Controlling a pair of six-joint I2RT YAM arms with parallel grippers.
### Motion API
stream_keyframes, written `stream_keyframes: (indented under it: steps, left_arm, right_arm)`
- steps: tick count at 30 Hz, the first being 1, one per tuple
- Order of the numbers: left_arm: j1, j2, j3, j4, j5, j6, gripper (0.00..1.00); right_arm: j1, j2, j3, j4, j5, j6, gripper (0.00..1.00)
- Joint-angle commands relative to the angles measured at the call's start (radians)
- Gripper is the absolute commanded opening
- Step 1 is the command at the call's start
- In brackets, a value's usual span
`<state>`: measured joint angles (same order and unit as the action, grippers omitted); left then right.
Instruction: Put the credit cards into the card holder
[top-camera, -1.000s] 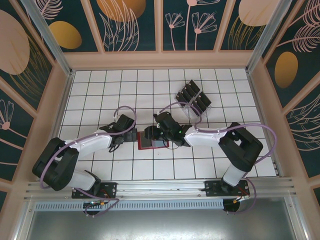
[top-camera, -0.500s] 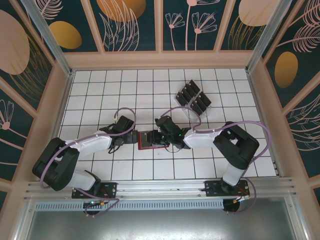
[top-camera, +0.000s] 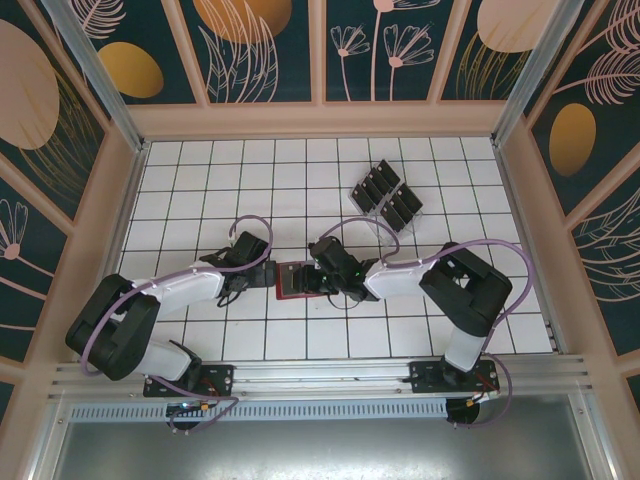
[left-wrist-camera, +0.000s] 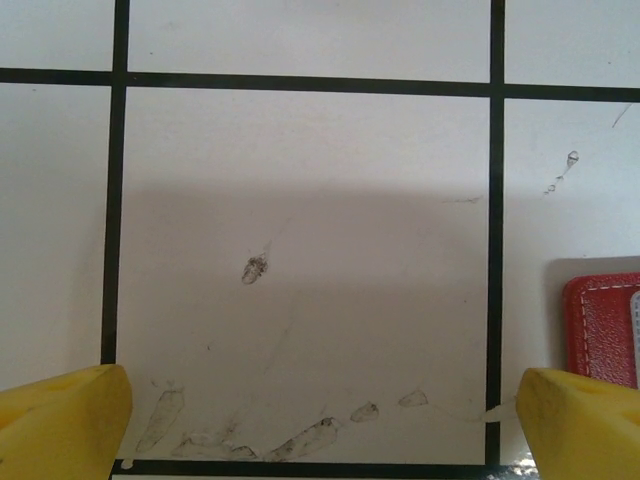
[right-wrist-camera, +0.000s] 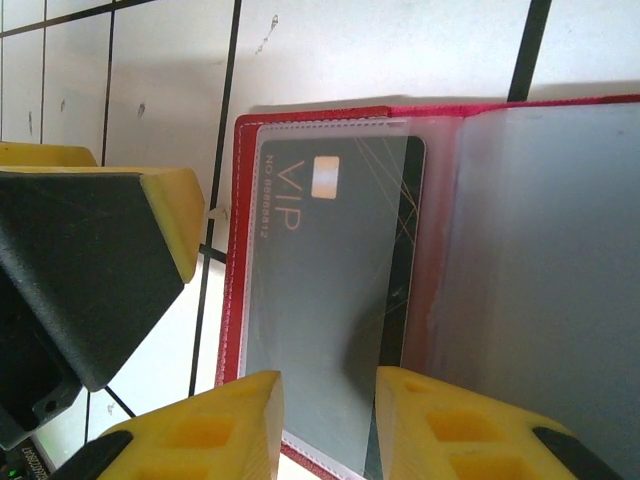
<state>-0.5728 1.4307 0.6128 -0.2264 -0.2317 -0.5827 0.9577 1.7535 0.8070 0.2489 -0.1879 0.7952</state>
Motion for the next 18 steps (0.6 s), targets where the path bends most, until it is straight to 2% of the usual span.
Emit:
stream_keyframes:
  steps: [1, 18]
  left_arm:
    - [0.005, 0.014, -0.016, 0.017, 0.012, 0.012, 0.98]
    - [0.005, 0.013, -0.022, 0.027, 0.017, 0.016, 0.99]
  right_arm:
    - [0.007, 0.017, -0.004, 0.028, -0.012, 0.013, 0.30]
    - [0.009, -0.064, -0.027, -0.023, 0.043, 0.010, 0.31]
